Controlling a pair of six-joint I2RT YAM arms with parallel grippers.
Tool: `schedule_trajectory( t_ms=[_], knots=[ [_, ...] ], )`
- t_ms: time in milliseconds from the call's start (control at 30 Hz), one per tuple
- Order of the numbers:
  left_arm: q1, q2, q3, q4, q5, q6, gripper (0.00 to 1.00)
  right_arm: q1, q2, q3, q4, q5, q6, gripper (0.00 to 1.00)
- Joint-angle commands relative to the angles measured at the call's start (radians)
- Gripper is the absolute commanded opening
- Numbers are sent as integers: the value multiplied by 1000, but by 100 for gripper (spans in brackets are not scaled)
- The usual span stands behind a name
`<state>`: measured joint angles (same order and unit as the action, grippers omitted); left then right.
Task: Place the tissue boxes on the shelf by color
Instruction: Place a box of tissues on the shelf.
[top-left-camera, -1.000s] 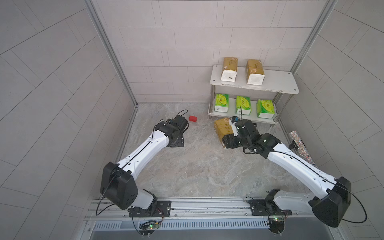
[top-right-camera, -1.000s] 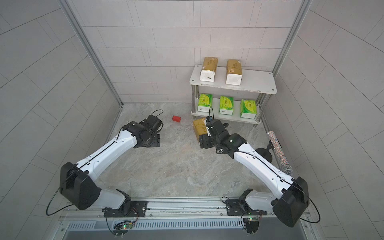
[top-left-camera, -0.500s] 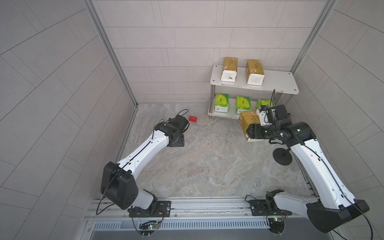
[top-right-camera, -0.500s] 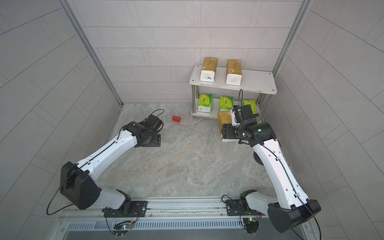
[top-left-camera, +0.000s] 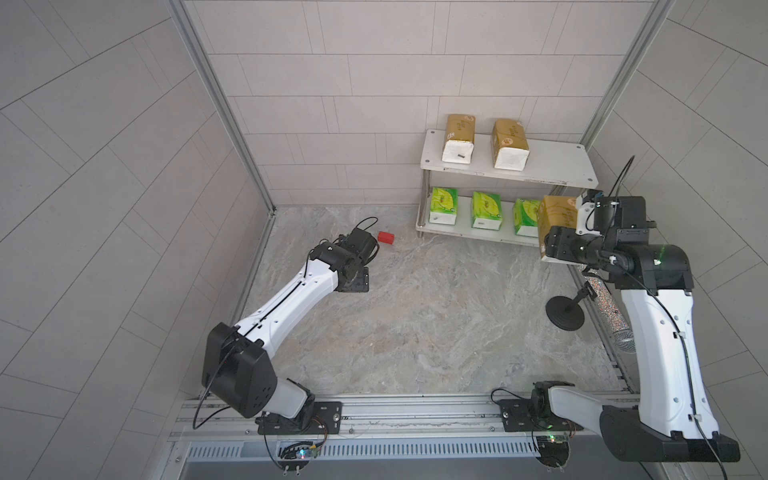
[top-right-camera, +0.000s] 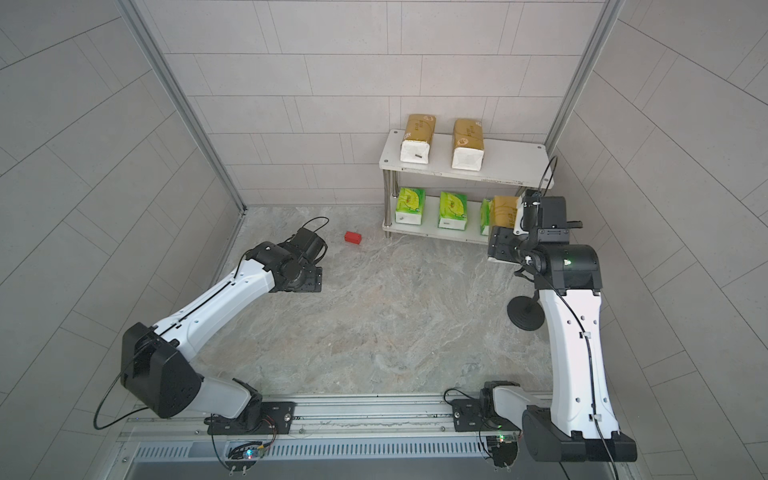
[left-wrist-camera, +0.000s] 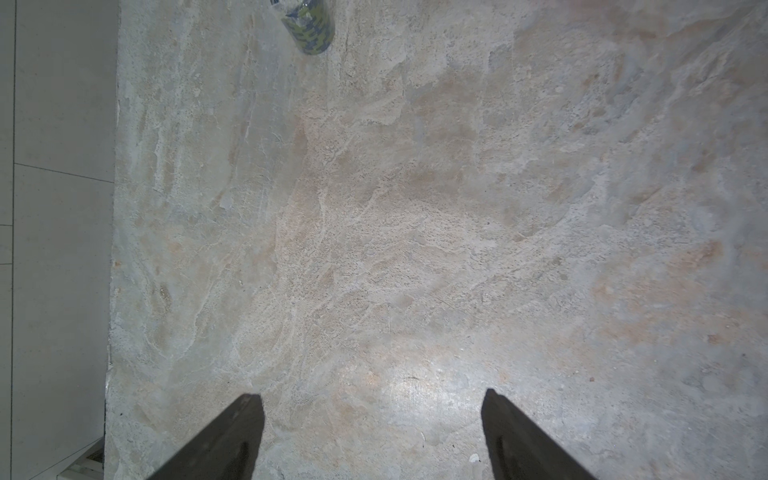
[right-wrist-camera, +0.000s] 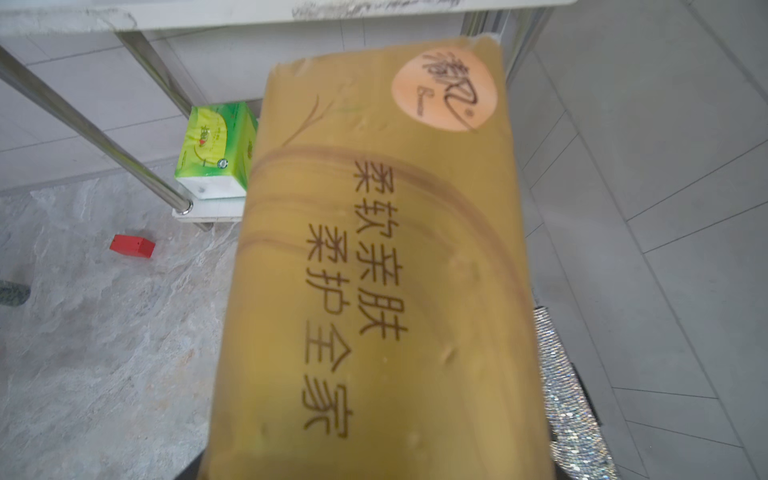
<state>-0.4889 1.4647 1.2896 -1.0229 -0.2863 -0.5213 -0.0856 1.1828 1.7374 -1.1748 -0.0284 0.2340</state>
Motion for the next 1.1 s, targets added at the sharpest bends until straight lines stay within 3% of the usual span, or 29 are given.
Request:
schedule_trajectory(
  t_ms=[0,433,1067],
  knots=[
    [7,14,27,-10,-16,15,90,-25,38,72,14,-5,-43,79],
    [3,16,1,-11,38,29,90,-102,246,327,182,-107,-48,79],
    [0,25,3,-11,42,38,90,-172,554,513,332,-186,-87,81]
  ],
)
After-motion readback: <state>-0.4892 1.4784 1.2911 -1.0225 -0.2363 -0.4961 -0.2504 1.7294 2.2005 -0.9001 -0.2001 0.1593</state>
